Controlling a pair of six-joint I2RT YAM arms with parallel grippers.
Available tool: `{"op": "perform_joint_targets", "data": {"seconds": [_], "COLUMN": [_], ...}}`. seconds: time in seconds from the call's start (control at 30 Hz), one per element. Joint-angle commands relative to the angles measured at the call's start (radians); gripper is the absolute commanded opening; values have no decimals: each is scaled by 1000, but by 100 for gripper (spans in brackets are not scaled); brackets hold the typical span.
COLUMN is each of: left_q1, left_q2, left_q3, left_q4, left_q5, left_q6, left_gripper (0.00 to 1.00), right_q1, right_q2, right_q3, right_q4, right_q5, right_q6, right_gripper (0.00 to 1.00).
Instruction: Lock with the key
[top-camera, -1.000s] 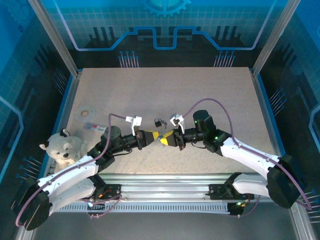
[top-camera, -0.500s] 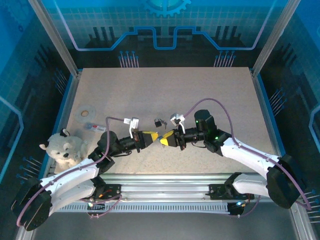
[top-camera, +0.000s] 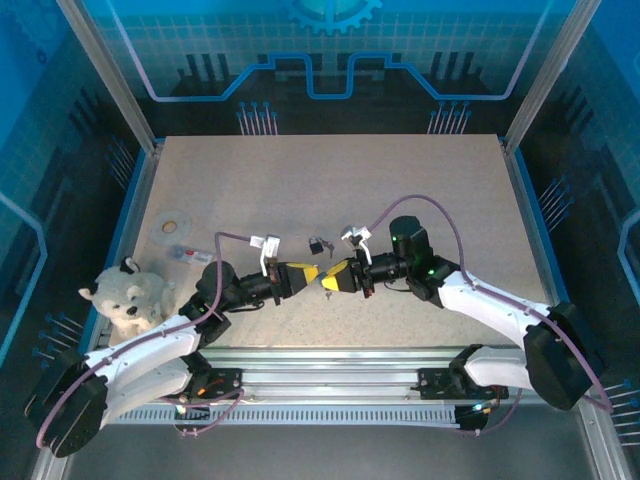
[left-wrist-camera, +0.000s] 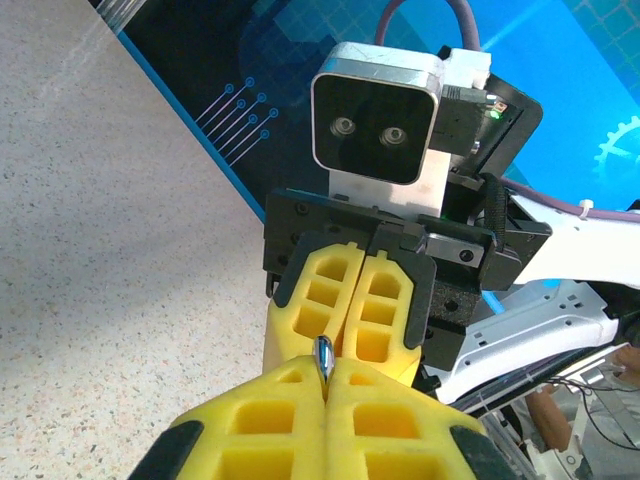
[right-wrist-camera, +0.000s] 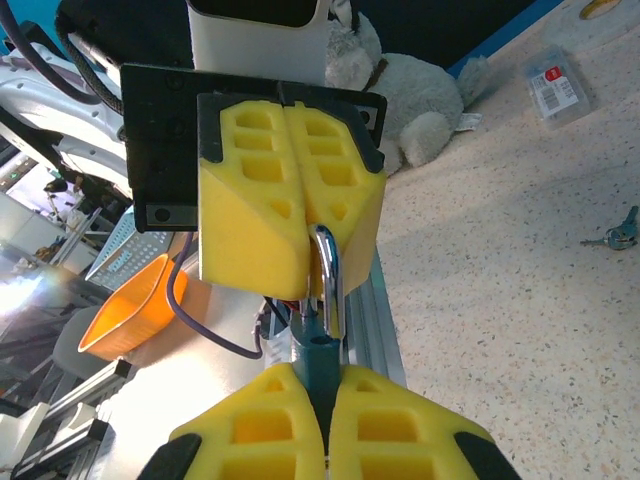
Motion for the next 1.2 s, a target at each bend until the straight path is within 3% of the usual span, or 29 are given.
{"op": "perform_joint_targets", "data": {"seconds": [0.0, 0.53, 1.17], "left_q1": [-14, -53, -86], "left_q2": [13, 49, 60], "left_q3": [23, 25, 17], "left_q4": [111, 170, 166], "left_q5": [125, 210, 232], "left_q6": [-19, -23, 1], "left_gripper": [0, 0, 0], "right_q1": [-18, -82, -108], "right_q2": [19, 76, 115], "right_q3": [25, 26, 39], "right_q4": [38, 211, 270], "right_q5": [36, -58, -81], "right_q6": [13, 144, 211], "right_gripper": [0, 0, 0]}}
